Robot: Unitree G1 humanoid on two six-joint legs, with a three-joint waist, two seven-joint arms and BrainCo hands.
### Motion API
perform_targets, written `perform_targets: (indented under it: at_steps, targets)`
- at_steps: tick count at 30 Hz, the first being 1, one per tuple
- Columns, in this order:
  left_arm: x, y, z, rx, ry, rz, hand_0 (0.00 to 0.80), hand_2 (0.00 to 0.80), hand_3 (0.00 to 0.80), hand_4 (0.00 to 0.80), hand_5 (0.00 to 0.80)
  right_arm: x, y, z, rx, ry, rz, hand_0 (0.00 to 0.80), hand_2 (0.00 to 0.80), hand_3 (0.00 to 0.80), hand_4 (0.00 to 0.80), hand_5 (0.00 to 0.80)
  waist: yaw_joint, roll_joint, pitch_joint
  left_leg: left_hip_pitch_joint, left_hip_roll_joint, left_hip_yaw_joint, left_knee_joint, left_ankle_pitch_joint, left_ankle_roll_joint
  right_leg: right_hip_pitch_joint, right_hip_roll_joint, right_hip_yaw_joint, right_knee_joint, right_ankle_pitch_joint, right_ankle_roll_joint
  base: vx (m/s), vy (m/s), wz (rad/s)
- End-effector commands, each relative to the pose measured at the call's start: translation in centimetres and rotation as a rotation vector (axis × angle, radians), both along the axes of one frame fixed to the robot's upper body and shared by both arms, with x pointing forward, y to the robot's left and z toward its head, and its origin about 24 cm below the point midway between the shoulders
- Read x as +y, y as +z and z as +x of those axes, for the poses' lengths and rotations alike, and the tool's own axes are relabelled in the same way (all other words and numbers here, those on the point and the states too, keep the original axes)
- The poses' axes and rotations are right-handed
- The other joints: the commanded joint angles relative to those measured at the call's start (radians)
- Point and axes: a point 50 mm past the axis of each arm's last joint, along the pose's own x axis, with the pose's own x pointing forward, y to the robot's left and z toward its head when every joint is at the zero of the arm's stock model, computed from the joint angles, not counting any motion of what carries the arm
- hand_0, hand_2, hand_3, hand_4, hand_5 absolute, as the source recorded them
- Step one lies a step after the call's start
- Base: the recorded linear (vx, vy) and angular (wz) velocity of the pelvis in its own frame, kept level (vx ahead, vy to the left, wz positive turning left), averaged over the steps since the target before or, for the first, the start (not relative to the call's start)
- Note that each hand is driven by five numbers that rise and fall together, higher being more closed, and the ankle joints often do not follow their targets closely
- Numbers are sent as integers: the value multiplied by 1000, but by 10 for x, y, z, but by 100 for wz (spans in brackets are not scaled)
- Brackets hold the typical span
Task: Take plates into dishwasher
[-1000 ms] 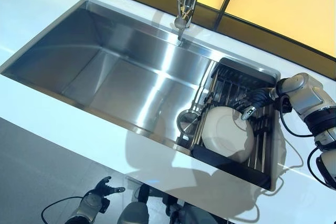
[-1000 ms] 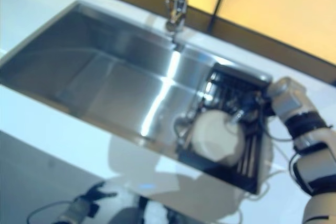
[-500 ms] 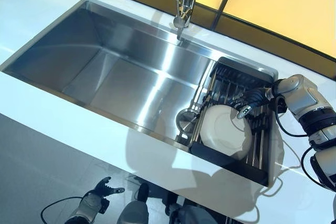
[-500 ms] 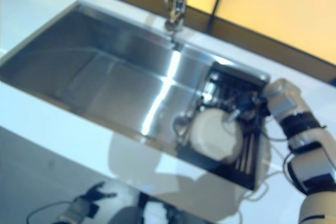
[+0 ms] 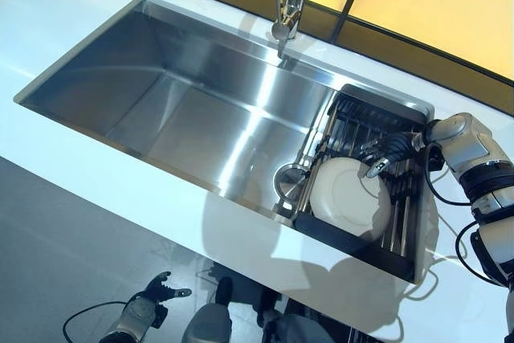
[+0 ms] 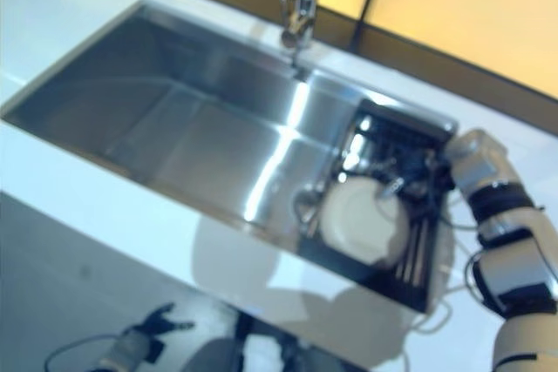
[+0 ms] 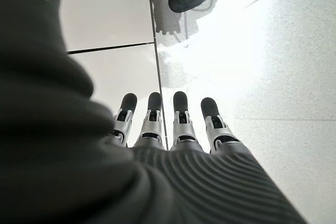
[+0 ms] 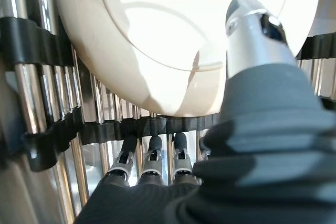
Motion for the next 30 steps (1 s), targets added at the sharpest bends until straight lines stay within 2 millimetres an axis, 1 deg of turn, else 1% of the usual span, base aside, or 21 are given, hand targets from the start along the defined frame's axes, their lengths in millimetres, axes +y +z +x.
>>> perform_targets:
  at_steps: [1, 6, 10, 11, 14, 17, 25, 30]
  targets:
    - [-8, 4, 13, -34, -34, -17, 0, 0, 0, 0, 0, 1, -25, -2, 105, -13, -34, 0, 0, 0, 0, 0, 30, 26, 30, -47, -2, 31, 99, -131, 41, -17, 0, 3, 88, -120, 16, 0, 0, 0]
    - [-8, 5, 14, -36, -31, -20, 0, 0, 0, 0, 0, 0, -27, -4, 155, 3, -58, 0, 0, 0, 0, 0, 33, 29, 37, -54, -2, 31, 102, -128, 41, -19, -1, 2, 86, -118, 16, 0, 0, 0]
    - [-9, 6, 15, -38, -34, -24, 0, 0, 0, 0, 0, 4, -36, -8, 253, 60, -72, 0, 0, 0, 0, 0, 36, 30, 42, -58, -3, 29, 105, -125, 41, -22, -2, -2, 90, -121, 13, 0, 0, 0]
    - [-10, 6, 16, -39, -36, -25, 0, 0, 0, 0, 0, 6, -41, -10, 280, 78, -71, 0, 0, 0, 0, 0, 38, 30, 43, -59, -4, 27, 106, -125, 41, -21, -3, -3, 90, -120, 12, 0, 0, 0]
    - [-10, 6, 16, -37, -43, -24, 0, 0, 0, 0, 0, 10, -49, -12, 319, 104, -72, 0, 0, 0, 0, 0, 41, 30, 47, -60, -5, 25, 109, -125, 41, -17, -3, -6, 90, -122, 10, 0, 0, 0]
    - [-10, 7, 18, -38, -45, -24, 0, 0, 0, 0, 0, 13, -54, -13, 334, 117, -71, 0, 0, 0, 0, 0, 43, 29, 48, -63, -5, 24, 110, -123, 41, -16, -4, -7, 86, -120, 9, 0, 0, 0]
    - [-11, 9, 21, -45, -51, -22, 0, 0, 0, 0, 0, 17, -59, -14, 347, 130, -63, 0, 0, 0, 0, 0, 47, 26, 55, -69, -6, 23, 102, -118, 43, -20, -3, -8, 82, -114, 11, 0, 0, 0]
    - [-11, 9, 21, -45, -49, -19, 0, 0, 0, 0, 0, 20, -62, -18, 374, 167, -52, 0, 0, 0, 0, 0, 46, 18, 52, -66, -8, 20, 99, -118, 45, -17, -3, -7, 81, -114, 12, 0, 0, 0]
